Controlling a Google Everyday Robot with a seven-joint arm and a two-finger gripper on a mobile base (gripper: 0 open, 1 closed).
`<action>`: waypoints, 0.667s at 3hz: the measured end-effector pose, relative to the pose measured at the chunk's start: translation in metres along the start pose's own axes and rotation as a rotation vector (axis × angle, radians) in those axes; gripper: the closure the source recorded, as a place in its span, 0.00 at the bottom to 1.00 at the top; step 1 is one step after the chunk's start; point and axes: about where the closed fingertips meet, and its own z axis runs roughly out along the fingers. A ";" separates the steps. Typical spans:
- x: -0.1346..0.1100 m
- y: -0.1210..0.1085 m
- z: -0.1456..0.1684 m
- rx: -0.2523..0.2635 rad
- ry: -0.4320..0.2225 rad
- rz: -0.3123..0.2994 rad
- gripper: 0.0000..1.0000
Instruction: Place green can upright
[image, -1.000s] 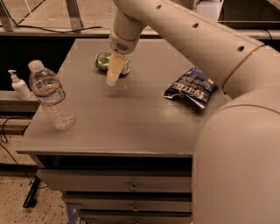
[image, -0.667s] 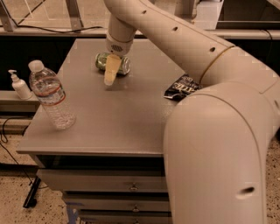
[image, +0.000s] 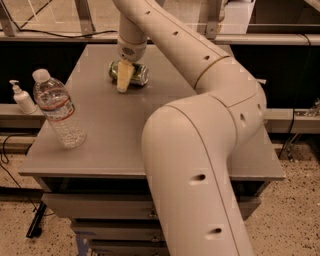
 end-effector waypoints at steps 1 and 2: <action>0.001 0.007 -0.016 -0.077 0.002 0.021 0.65; -0.001 0.010 -0.041 -0.106 -0.036 0.029 0.88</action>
Offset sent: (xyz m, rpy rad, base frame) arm -0.0243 -0.0256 0.0879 0.0777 0.1756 0.0186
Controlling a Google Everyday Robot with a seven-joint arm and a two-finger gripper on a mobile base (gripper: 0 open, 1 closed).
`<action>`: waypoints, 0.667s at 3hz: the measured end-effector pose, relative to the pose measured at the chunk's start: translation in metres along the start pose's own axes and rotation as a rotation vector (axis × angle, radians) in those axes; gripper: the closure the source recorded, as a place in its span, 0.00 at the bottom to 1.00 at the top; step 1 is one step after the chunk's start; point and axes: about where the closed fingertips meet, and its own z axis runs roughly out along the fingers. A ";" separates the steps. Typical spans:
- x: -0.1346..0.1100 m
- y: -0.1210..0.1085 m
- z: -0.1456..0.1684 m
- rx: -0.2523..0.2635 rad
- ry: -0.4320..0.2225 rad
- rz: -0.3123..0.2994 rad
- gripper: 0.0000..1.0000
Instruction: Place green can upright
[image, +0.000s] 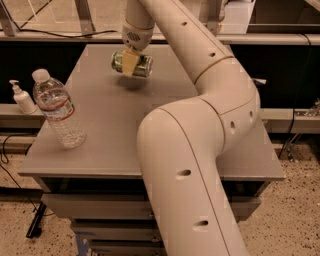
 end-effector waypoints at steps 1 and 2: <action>0.000 0.009 -0.029 -0.020 -0.083 0.014 1.00; 0.009 0.022 -0.062 -0.044 -0.222 0.071 1.00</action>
Offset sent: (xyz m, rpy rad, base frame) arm -0.1049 -0.0509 0.0613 0.4425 0.0510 -0.0879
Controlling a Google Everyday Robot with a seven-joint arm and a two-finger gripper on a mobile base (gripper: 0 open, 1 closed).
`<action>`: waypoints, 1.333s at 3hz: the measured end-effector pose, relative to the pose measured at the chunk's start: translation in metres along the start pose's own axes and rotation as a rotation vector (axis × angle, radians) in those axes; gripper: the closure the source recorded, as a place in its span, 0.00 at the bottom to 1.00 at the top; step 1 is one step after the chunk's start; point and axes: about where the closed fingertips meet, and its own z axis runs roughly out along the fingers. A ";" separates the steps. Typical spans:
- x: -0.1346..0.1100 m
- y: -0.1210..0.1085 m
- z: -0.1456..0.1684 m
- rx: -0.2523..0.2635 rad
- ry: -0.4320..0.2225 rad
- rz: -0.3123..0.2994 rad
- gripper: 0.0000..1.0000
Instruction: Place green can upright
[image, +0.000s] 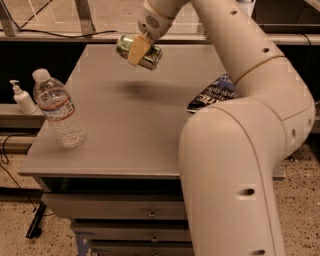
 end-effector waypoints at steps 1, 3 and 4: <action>0.007 0.023 -0.023 -0.030 -0.181 0.055 1.00; 0.010 0.065 -0.010 -0.091 -0.535 0.058 1.00; -0.004 0.062 -0.015 -0.057 -0.594 0.047 1.00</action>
Offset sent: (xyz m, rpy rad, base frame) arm -0.0805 -0.0034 0.0115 0.6711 -0.0636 -0.0457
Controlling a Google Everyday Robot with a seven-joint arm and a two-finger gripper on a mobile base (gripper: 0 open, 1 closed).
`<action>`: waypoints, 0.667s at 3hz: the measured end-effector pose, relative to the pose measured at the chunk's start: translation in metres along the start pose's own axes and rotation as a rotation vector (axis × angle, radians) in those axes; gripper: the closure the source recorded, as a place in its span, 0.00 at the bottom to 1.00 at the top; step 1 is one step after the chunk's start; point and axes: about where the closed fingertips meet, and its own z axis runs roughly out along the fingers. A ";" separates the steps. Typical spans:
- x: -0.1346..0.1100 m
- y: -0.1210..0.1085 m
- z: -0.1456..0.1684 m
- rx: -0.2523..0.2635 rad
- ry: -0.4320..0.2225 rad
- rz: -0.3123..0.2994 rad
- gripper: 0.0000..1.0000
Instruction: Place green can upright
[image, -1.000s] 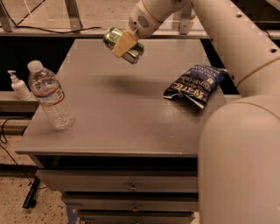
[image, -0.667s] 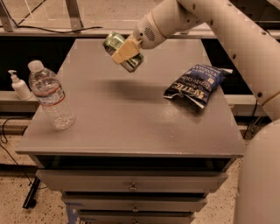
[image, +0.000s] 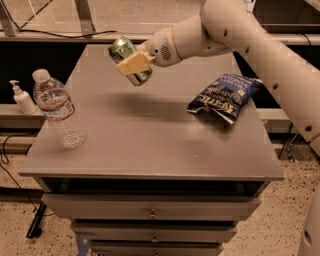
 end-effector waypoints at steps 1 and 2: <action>0.006 0.008 -0.002 -0.010 -0.019 -0.010 1.00; 0.007 0.006 0.008 0.017 -0.138 -0.067 1.00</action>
Offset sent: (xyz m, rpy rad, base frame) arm 0.0091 0.0128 -0.0080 0.2718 -0.2764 -0.0306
